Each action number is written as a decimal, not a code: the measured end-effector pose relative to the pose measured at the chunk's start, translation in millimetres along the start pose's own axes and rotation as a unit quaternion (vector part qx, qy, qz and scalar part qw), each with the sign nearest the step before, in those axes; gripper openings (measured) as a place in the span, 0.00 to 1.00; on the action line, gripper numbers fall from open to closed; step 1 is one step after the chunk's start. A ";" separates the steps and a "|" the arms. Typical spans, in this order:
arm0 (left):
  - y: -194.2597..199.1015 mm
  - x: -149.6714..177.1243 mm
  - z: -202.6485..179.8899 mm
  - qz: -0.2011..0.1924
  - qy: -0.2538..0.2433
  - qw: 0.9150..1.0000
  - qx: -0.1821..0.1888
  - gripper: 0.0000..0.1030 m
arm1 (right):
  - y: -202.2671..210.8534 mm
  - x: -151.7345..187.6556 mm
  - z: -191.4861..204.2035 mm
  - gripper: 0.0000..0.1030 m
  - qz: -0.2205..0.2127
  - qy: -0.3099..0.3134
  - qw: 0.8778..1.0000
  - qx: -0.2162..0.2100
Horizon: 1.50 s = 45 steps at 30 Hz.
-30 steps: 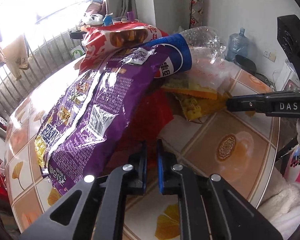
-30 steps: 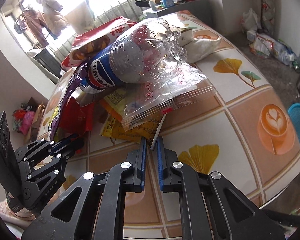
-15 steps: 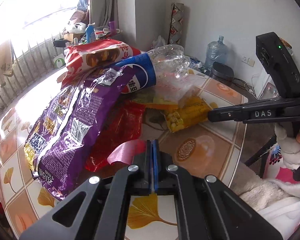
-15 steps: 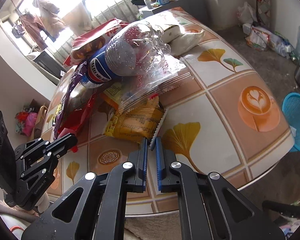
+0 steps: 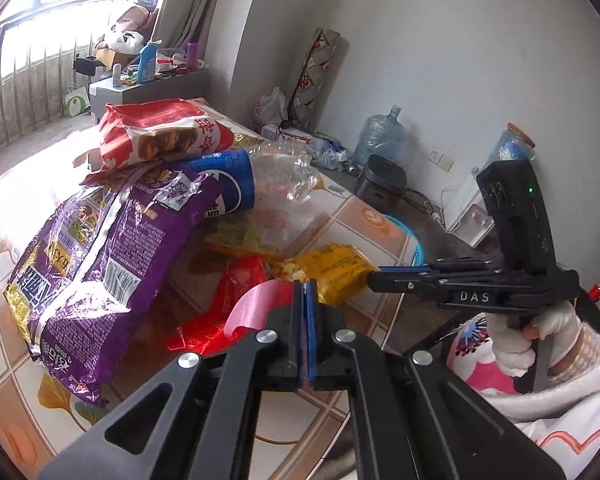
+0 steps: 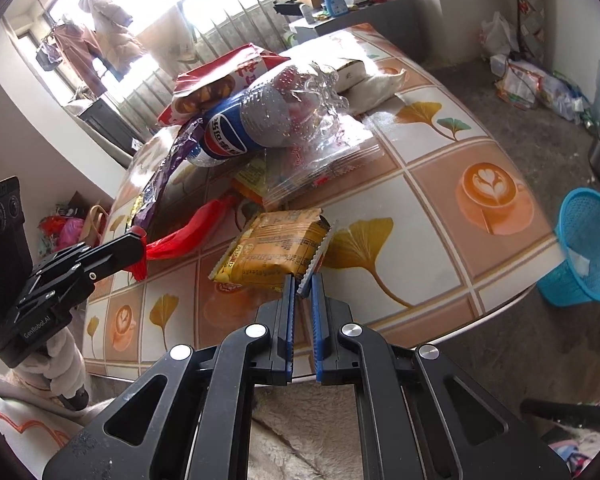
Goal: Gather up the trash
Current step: 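Carry the gold packet and red bag to the blue wastebasket and release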
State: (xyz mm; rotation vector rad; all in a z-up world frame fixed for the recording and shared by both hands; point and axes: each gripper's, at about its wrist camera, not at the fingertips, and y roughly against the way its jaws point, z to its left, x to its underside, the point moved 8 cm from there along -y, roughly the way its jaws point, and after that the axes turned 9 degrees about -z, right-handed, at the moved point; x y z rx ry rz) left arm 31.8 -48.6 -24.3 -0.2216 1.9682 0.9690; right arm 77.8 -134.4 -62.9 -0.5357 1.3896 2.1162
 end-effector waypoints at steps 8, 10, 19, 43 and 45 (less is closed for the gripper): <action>30.0 -45.4 -8.3 -0.034 0.036 0.995 0.081 0.01 | 20.4 -21.4 18.7 0.06 -0.037 0.019 0.999 -0.026; 36.1 -58.5 -10.0 -0.040 0.037 0.994 0.096 0.01 | 25.2 -25.6 20.5 0.06 -0.049 0.023 0.998 -0.030; 37.7 -118.4 -29.0 -0.068 0.024 0.986 0.148 0.01 | 41.5 -49.2 7.7 0.06 -0.107 0.001 0.994 -0.021; -135.1 -217.7 -178.8 -0.007 -0.054 0.966 0.254 0.01 | 98.4 -94.4 -186.7 0.06 -0.249 -0.168 0.941 0.153; -163.3 -217.0 -195.1 0.015 -0.054 0.964 0.260 0.01 | 100.6 -91.8 -209.5 0.06 -0.255 -0.189 0.932 0.174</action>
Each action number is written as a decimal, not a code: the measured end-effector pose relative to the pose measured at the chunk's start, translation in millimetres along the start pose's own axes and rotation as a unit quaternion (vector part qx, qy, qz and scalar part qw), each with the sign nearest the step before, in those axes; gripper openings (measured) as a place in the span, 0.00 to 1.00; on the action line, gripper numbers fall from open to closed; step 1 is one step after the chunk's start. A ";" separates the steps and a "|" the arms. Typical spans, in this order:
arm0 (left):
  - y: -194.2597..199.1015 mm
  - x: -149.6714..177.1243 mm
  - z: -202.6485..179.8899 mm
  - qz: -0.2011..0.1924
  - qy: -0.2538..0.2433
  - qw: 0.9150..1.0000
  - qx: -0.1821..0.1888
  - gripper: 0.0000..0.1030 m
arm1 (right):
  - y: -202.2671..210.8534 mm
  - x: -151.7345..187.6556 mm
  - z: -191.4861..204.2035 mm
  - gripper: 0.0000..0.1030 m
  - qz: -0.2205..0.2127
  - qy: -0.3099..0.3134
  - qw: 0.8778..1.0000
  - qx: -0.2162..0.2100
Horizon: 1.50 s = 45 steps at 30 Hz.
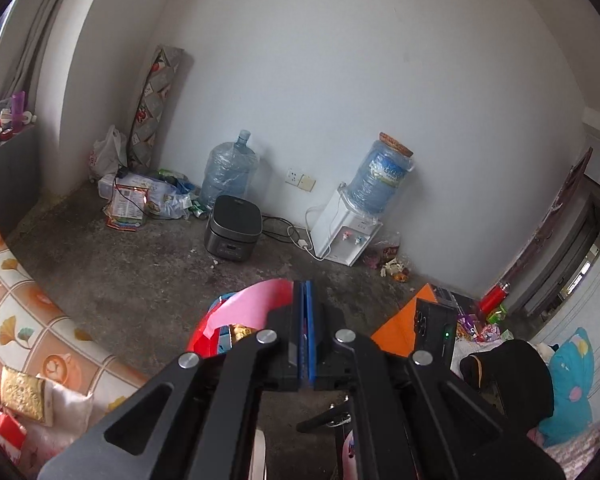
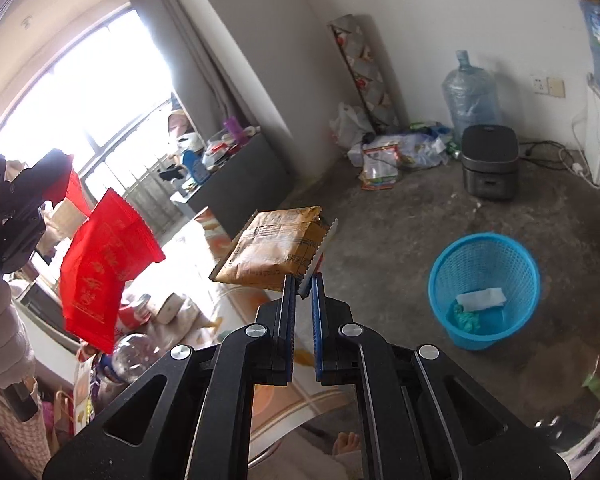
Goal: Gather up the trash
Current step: 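Carry the gold packet and red bag to the blue wastebasket and release, then move both tools back over the table of trash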
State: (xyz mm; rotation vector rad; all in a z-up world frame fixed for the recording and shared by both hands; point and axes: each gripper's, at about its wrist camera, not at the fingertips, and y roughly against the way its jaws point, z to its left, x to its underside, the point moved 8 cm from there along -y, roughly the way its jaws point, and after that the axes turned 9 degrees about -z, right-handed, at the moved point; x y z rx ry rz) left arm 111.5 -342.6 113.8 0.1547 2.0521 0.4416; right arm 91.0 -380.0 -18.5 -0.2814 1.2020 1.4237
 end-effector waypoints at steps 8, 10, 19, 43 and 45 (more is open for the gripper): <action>-132.7 11.0 -4.5 0.080 -0.009 0.997 0.020 0.01 | -30.1 1.4 -91.3 0.06 0.001 -0.067 0.992 0.108; -166.8 17.7 -6.6 0.099 -0.012 0.995 0.023 0.02 | -39.0 3.5 -114.8 0.06 0.005 -0.084 0.988 0.130; -287.6 54.3 -0.5 0.166 -0.025 0.985 0.025 0.02 | -82.6 25.9 -193.7 0.06 0.045 -0.136 0.967 0.212; -241.6 25.1 0.0 0.091 -0.040 0.995 0.013 0.74 | -64.4 -14.1 -171.9 0.54 -0.027 -0.079 0.967 0.240; -211.3 11.4 -1.4 0.065 -0.044 0.997 0.009 0.78 | -52.5 -27.4 -149.9 0.60 -0.052 -0.053 0.970 0.232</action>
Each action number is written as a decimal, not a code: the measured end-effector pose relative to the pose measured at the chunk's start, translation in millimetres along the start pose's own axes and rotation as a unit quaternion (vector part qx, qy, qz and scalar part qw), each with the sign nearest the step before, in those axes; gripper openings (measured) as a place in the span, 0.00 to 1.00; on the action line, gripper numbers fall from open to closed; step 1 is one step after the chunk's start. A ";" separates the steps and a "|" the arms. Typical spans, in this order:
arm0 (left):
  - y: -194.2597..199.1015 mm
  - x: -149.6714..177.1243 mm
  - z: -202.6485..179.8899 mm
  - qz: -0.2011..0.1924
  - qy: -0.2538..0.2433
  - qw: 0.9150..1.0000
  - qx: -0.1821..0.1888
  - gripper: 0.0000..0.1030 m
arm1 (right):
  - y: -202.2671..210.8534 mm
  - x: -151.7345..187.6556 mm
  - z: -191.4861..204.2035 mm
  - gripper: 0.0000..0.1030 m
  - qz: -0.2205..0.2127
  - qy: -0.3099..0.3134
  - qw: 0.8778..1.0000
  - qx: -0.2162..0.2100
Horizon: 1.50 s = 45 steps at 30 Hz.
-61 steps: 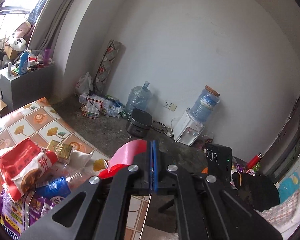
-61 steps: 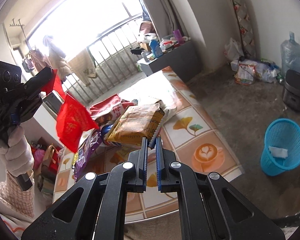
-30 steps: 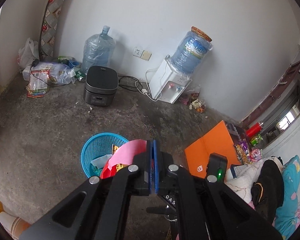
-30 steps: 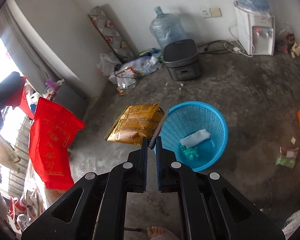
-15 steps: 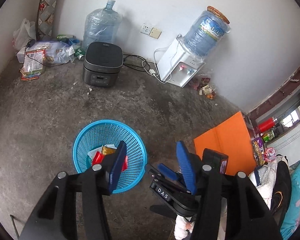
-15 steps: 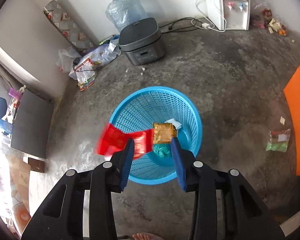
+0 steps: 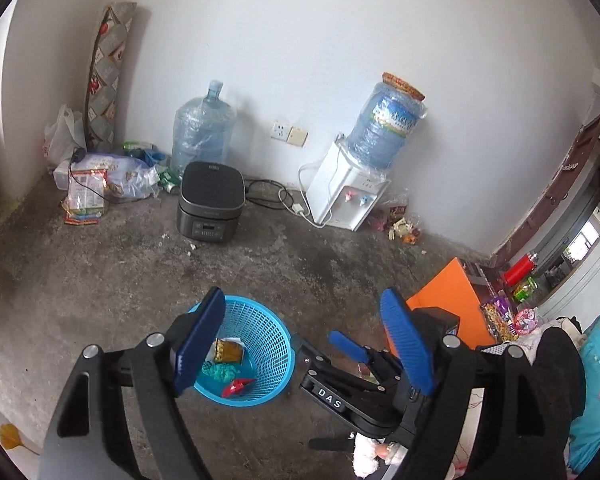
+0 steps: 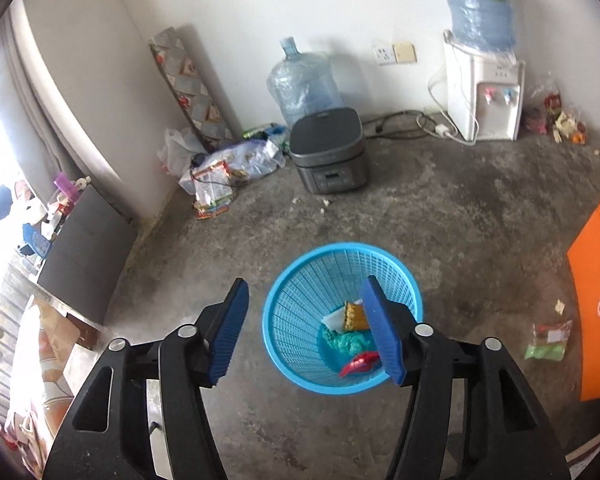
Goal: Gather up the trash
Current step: 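Move both tools back over the table of trash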
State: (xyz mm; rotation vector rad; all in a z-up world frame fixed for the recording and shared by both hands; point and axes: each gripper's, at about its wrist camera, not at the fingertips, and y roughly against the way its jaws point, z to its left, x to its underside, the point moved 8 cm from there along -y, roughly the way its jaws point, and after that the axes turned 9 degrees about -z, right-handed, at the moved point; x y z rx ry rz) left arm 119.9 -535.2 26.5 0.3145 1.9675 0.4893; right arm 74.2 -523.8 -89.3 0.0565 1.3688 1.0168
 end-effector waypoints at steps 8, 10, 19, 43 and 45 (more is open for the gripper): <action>141.8 -27.2 2.1 -0.123 -0.017 0.989 -0.075 0.95 | 79.3 -28.7 71.5 0.83 -0.105 0.096 0.988 -0.062; 176.6 -29.3 6.6 -0.152 -0.012 0.983 -0.105 0.95 | 97.4 -31.4 87.5 0.87 -0.128 0.111 0.982 -0.079; 307.8 -5.4 30.9 -0.231 0.028 0.954 -0.188 0.95 | 151.6 -20.4 152.2 0.92 -0.168 0.180 0.958 -0.150; 458.0 206.4 95.8 -0.186 0.105 0.918 -0.334 0.94 | 190.3 92.9 244.6 0.88 0.017 0.209 0.920 -0.332; 455.8 219.3 96.9 -0.178 0.106 0.918 -0.337 0.94 | 197.0 103.5 245.1 0.86 0.031 0.211 0.917 -0.337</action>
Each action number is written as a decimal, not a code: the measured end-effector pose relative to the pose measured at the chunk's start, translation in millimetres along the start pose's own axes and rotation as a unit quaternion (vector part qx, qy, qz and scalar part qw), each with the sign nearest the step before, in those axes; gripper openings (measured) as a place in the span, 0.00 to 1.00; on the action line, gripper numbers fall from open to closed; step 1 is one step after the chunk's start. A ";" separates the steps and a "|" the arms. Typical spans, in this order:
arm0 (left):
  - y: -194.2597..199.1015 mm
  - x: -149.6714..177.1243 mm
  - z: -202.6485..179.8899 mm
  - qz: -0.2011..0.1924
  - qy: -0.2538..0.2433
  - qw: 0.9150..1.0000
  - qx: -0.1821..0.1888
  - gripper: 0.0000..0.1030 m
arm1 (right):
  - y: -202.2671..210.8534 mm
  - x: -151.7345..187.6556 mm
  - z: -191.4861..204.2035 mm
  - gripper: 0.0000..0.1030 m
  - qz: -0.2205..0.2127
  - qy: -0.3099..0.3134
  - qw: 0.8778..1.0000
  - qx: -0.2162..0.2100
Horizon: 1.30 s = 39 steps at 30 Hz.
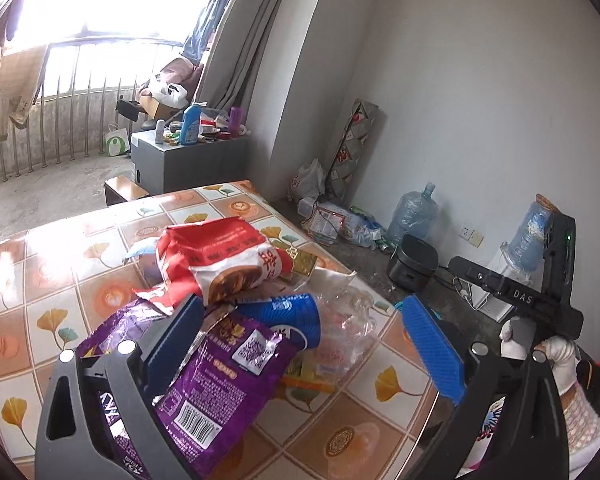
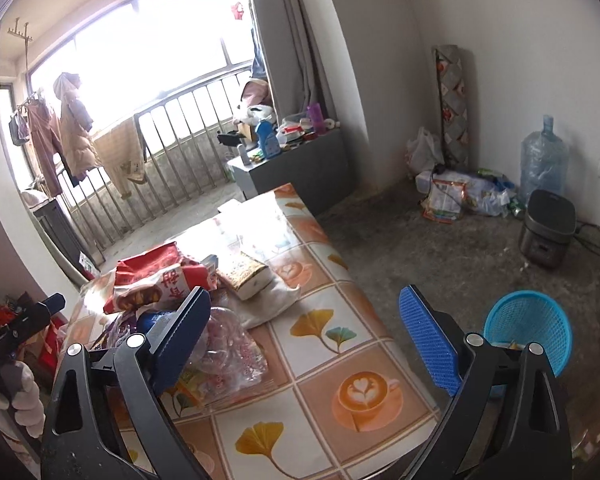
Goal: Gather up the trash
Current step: 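Move both tools back over the table of trash, then grasp the red-and-white snack bag with the left tool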
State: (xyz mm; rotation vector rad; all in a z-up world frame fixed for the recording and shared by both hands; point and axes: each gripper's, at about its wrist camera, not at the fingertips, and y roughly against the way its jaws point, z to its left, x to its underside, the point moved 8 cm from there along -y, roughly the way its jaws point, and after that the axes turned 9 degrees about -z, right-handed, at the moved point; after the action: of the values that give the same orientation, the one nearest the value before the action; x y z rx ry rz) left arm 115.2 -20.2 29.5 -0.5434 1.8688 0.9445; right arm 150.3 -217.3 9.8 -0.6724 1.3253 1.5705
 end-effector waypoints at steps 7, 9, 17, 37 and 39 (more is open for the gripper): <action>3.8 36.0 10.0 0.017 -0.053 0.998 -0.038 0.89 | -8.3 15.9 25.8 0.79 0.040 0.002 0.999 -0.035; 4.4 43.7 13.3 0.022 -0.069 0.996 -0.053 0.86 | -11.7 18.5 35.7 0.77 0.048 0.009 0.998 -0.043; 4.4 22.5 43.5 0.005 -0.007 0.998 -0.056 0.75 | -29.1 13.5 68.9 0.73 0.070 0.007 0.994 -0.086; -86.0 -18.0 137.2 0.084 0.177 0.980 0.036 0.59 | -120.0 3.5 42.7 0.57 0.176 -0.109 0.974 -0.087; -93.2 -13.5 137.5 0.095 0.173 0.980 0.041 0.59 | -127.3 5.6 42.5 0.57 0.188 -0.118 0.971 -0.089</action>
State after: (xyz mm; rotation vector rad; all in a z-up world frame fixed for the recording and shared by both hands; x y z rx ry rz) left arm 261.8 32.6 -29.8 -0.5090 2.2950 0.9353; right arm 269.2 -178.6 -39.2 -0.3351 1.1881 2.0247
